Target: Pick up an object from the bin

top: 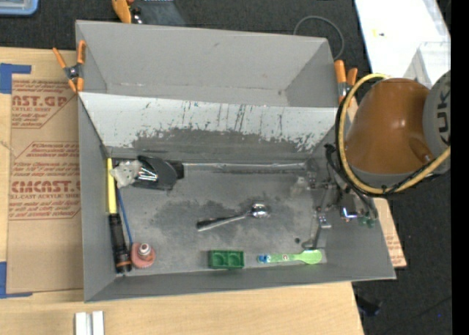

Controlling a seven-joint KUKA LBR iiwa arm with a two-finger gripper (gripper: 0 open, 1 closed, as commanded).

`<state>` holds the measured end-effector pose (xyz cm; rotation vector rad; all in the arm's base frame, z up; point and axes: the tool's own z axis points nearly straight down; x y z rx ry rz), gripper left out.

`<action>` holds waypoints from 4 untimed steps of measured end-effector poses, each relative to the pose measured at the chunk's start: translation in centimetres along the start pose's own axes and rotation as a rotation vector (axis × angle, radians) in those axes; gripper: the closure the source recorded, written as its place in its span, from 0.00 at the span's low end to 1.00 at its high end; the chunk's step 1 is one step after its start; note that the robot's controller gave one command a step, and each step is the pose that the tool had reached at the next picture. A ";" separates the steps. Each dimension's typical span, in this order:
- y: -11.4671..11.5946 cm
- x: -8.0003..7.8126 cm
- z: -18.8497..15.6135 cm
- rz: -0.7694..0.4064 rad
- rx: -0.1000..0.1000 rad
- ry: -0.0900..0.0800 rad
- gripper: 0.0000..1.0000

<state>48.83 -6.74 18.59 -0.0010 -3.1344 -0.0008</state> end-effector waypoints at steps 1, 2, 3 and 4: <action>0.0 -0.2 -0.4 -0.001 0.001 -0.008 0.00; 4.6 -4.7 6.9 -0.118 0.001 -0.011 0.00; 8.3 -7.7 6.0 -0.083 0.002 -0.022 0.00; 9.8 -8.1 8.4 -0.312 0.002 -0.011 0.00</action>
Offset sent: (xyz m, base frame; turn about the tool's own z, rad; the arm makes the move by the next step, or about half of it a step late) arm 0.0702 0.0737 -0.1159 -0.1895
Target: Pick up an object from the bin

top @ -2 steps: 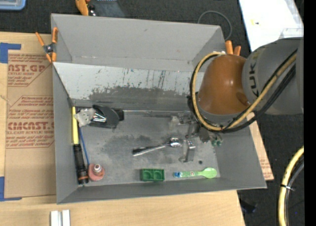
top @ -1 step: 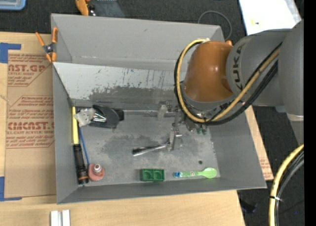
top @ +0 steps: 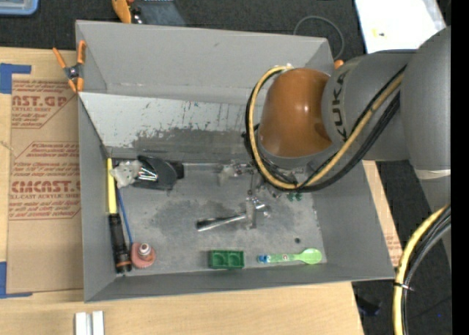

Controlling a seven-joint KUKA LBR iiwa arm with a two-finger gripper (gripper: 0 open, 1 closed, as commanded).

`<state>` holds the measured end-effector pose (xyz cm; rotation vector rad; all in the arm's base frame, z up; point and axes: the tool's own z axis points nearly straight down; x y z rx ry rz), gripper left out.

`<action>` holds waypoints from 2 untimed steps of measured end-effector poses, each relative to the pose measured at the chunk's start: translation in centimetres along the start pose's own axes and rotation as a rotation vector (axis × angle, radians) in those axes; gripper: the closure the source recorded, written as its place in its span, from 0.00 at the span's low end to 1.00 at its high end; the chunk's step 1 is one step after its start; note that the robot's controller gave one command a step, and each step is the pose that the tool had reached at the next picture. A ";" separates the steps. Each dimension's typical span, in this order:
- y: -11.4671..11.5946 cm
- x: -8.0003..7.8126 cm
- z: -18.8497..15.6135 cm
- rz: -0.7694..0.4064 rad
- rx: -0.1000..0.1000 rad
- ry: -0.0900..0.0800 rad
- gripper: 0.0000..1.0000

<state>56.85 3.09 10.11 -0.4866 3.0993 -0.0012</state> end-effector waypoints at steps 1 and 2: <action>0.0 0.3 3.3 0.113 0.002 -0.008 0.00; 1.4 0.3 3.0 0.185 0.000 -0.008 1.00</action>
Offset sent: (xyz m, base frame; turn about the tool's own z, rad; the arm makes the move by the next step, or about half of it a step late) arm -0.0078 0.0115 -0.0311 0.1852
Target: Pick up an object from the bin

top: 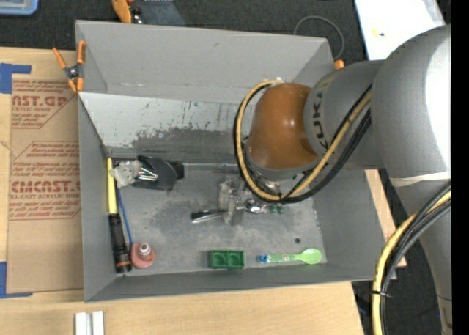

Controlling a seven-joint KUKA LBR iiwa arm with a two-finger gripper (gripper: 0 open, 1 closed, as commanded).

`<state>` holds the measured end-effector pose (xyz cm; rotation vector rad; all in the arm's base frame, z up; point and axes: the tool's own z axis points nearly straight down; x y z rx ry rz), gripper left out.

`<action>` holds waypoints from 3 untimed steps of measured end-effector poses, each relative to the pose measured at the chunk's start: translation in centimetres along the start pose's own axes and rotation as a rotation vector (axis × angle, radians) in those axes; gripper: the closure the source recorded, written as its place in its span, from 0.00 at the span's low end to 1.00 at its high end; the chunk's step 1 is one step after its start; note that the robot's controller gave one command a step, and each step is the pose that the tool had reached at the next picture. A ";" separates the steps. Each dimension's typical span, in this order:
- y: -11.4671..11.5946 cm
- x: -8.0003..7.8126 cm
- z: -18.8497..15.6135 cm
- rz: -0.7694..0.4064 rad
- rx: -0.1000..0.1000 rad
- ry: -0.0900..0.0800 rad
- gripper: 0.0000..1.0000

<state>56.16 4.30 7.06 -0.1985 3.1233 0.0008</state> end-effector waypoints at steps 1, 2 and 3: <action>0.0 0.0 0.0 0.000 0.000 0.000 1.00; 0.0 0.1 -1.7 0.000 0.000 0.004 1.00; 0.0 0.0 -4.2 0.000 0.000 0.001 1.00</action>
Offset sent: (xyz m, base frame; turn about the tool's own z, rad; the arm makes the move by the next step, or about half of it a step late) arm 0.0000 0.0001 0.0399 0.0000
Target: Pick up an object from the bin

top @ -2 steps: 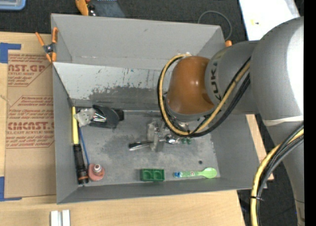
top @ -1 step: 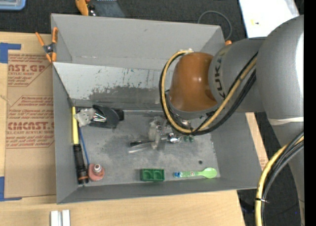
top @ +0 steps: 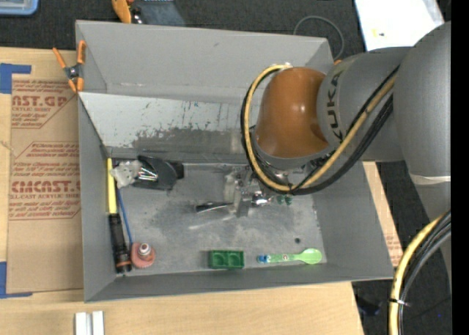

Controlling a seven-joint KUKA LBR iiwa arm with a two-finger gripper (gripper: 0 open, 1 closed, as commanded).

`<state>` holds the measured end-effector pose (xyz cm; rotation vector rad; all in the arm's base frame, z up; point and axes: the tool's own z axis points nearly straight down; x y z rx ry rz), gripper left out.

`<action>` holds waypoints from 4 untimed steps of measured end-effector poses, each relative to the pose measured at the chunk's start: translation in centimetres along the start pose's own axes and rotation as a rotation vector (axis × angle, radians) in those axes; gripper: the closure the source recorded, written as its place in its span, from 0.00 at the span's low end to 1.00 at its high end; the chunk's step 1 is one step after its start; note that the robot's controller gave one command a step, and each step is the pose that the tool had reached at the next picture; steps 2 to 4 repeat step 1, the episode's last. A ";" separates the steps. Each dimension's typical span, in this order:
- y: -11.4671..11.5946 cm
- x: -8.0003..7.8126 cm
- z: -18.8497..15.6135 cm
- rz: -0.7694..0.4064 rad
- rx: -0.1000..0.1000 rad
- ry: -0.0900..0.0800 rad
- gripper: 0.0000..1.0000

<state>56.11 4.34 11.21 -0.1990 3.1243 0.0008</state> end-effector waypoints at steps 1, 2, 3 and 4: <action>0.0 0.1 -3.2 0.000 0.000 0.007 1.00; 0.0 0.1 -3.2 0.000 0.000 0.007 1.00; 0.0 0.1 -3.2 0.000 0.000 0.007 1.00; 0.0 0.1 -3.2 0.000 0.000 0.007 1.00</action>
Offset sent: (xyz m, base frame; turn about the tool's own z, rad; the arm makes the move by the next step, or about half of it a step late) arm -0.0018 0.0000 0.0290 -0.0001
